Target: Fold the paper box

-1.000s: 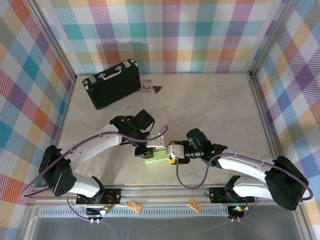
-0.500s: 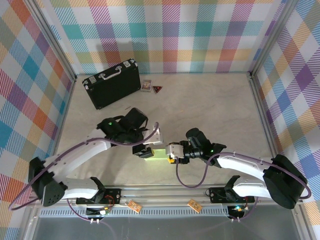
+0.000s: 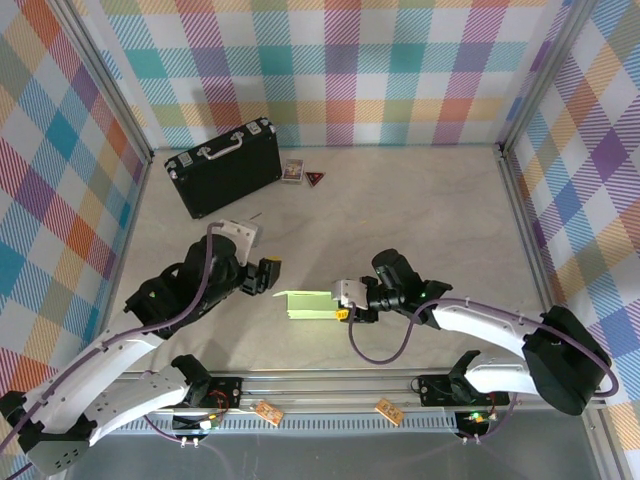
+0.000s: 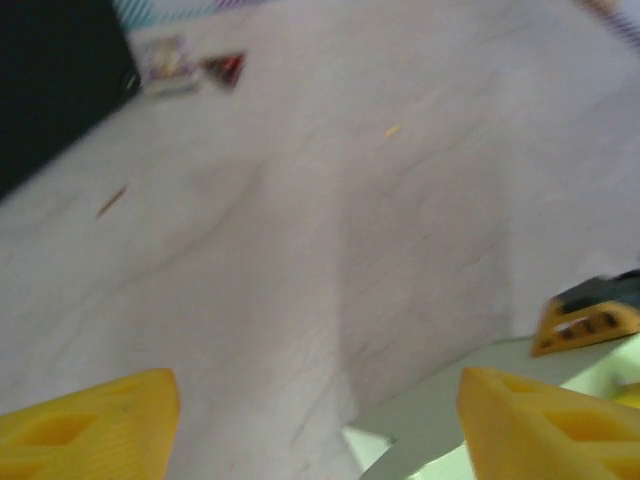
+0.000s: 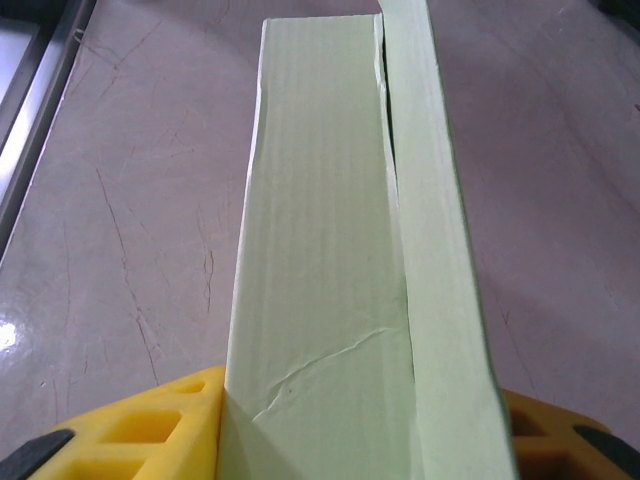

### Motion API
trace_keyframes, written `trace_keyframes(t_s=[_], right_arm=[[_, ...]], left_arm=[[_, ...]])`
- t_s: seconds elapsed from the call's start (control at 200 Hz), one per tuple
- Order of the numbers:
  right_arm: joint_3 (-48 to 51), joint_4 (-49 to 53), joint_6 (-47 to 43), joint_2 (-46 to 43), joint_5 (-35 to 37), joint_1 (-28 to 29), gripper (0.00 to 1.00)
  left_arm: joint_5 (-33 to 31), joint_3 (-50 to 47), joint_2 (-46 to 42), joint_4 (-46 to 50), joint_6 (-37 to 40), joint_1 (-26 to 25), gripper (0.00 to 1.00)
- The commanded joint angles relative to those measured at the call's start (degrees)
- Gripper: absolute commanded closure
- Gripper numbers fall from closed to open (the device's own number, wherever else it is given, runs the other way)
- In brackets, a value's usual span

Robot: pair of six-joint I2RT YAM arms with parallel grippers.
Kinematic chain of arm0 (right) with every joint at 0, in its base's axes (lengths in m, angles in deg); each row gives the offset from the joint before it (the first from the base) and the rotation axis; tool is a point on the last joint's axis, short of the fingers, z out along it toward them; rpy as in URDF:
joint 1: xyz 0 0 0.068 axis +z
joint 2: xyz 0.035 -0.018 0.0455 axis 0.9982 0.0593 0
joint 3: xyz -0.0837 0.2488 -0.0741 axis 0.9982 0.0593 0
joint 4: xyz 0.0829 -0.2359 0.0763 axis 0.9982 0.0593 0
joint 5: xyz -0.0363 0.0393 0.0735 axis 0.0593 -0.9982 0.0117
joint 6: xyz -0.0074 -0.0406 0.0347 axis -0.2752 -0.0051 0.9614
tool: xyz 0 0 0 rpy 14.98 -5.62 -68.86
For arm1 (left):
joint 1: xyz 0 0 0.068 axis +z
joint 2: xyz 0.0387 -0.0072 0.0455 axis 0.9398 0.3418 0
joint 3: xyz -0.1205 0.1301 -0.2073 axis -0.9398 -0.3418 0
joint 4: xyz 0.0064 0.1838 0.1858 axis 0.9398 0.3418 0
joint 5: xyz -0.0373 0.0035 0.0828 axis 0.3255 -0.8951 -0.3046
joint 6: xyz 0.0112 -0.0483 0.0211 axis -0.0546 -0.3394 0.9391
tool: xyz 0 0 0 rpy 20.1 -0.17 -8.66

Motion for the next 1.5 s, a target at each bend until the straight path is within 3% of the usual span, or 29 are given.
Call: trace_keyframes(t_s=[0.0, 0.25, 0.375, 0.455, 0.695, 0.965, 1.49], right_arm=[[-1.8, 2.0, 1.3, 1.1, -3.0, -0.2, 0.55], [-2.7, 3.8, 1.3, 2.3, -3.9, -0.3, 0.55], [-3.3, 4.5, 1.6, 2.4, -5.1, -0.9, 0.55], [-3.4, 4.7, 1.7, 2.3, -5.5, -1.2, 0.55], [-3.8, 4.9, 2.0, 2.9, -5.7, -1.9, 0.55], [-4.0, 5.6, 1.8, 3.4, -6.0, -2.2, 0.55], [-5.4, 6.9, 1.2, 5.5, -7.2, -2.5, 0.55]], left_arm=[[-4.5, -2.6, 2.2, 7.1, -17.0, 3.5, 0.45], [1.8, -9.0, 6.7, -0.7, -14.9, 8.9, 0.52], [9.3, -9.2, 10.9, -4.7, -12.4, 9.0, 0.74], [13.4, -9.8, 12.0, -5.4, -11.5, 9.0, 0.79], [20.9, -14.2, 9.6, -7.7, -13.3, 8.0, 0.81], [22.5, -15.2, 5.8, -8.4, -13.1, 6.0, 0.84], [27.0, -12.4, 7.9, -11.4, -11.6, 3.1, 0.83]])
